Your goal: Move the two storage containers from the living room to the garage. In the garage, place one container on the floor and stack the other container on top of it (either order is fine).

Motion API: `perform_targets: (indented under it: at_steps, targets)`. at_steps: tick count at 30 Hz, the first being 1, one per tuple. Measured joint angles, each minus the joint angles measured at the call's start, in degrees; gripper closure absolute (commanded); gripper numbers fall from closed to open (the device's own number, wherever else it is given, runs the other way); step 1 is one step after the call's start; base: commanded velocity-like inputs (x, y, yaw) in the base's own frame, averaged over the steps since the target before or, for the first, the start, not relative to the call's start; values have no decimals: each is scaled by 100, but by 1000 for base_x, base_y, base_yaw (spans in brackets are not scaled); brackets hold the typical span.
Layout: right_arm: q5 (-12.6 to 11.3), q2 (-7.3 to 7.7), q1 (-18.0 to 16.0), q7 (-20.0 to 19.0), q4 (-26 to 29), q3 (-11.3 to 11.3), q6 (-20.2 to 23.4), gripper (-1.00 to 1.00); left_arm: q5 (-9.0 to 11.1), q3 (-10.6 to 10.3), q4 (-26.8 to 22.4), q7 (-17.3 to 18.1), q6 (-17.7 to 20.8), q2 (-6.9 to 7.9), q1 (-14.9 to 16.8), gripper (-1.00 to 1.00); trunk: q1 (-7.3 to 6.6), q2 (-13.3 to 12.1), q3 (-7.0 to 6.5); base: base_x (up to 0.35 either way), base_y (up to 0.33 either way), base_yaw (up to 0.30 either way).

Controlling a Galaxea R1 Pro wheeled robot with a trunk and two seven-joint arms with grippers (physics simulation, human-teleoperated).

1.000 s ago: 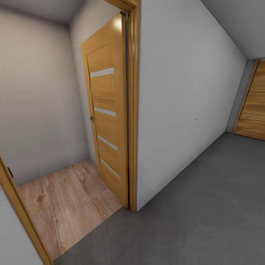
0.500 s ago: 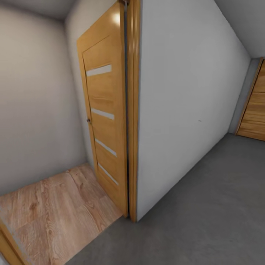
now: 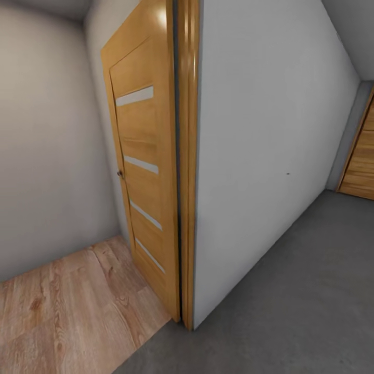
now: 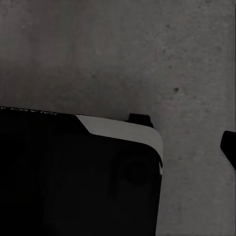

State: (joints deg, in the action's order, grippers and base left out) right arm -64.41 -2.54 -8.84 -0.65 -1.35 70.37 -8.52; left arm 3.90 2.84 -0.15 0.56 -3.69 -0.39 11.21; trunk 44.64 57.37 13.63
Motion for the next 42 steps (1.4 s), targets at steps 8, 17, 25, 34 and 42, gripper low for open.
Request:
perform_targets:
  at_steps: [8,17,25,34,42]
  targets:
    - [13,4,0,7,1,4,0,-100,0,0,0,0,0,1,0,-100,0,0,0,325,0,0]
    - [17,5,0,4,0,7,5,-100,0,0,0,0,-2,1,0,-100,0,0,0,325,0,0]
    - [17,-1,0,3,4,16,29,-100,0,0,0,0,-8,3,0,-100,0,0,0,325,0,0]
    - [19,1,-1,9,4,17,4,-100,0,0,-2,0,-9,5,-2,-100,0,0,0,325,0,128]
    - [14,4,-1,9,3,13,2,-100,0,0,-2,0,-8,6,-2,-100,0,0,0,325,0,294]
